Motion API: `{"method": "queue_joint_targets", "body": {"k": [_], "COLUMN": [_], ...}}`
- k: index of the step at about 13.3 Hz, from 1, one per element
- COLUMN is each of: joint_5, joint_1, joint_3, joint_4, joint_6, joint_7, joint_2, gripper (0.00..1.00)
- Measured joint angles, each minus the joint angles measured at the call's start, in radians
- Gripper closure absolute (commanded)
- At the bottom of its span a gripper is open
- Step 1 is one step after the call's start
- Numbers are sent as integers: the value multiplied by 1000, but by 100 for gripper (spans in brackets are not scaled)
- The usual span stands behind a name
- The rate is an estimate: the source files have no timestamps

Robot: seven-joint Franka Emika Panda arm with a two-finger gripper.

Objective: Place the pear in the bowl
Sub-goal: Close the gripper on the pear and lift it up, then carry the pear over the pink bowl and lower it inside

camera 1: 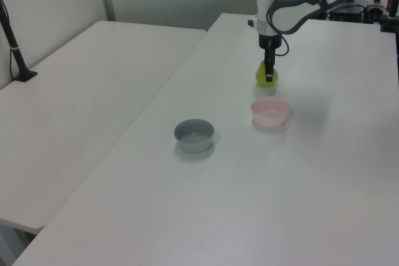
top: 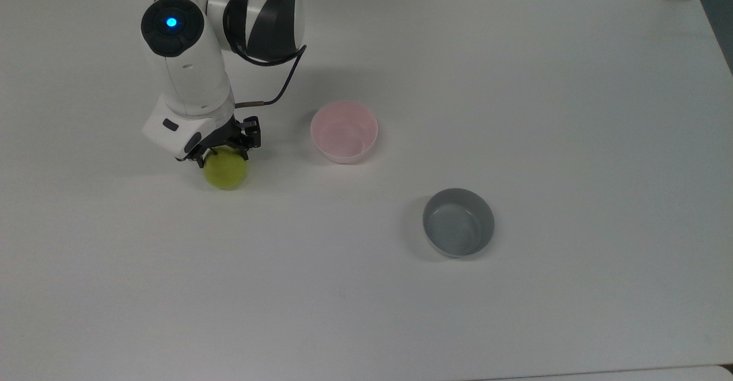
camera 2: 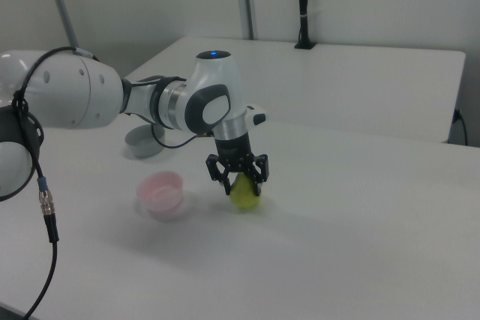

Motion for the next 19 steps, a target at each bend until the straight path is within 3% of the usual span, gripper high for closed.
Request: {"method": "queue_joint_targets", "body": {"k": [4,8,11,15,19], "joint_5": [0,0,2,2,2], "joint_1": [-1,4,21,140,243], "joint_3": [0,2,11,17,19], "joint_4": [23,136,162,144,35], "joint_6": [-91,-278,-333,-371,-373], "joint_7": [24,116,167,304,342], "joint_2": [-69,-140,-183,-212,-241], "gripper": [48,48,48,48,48]}}
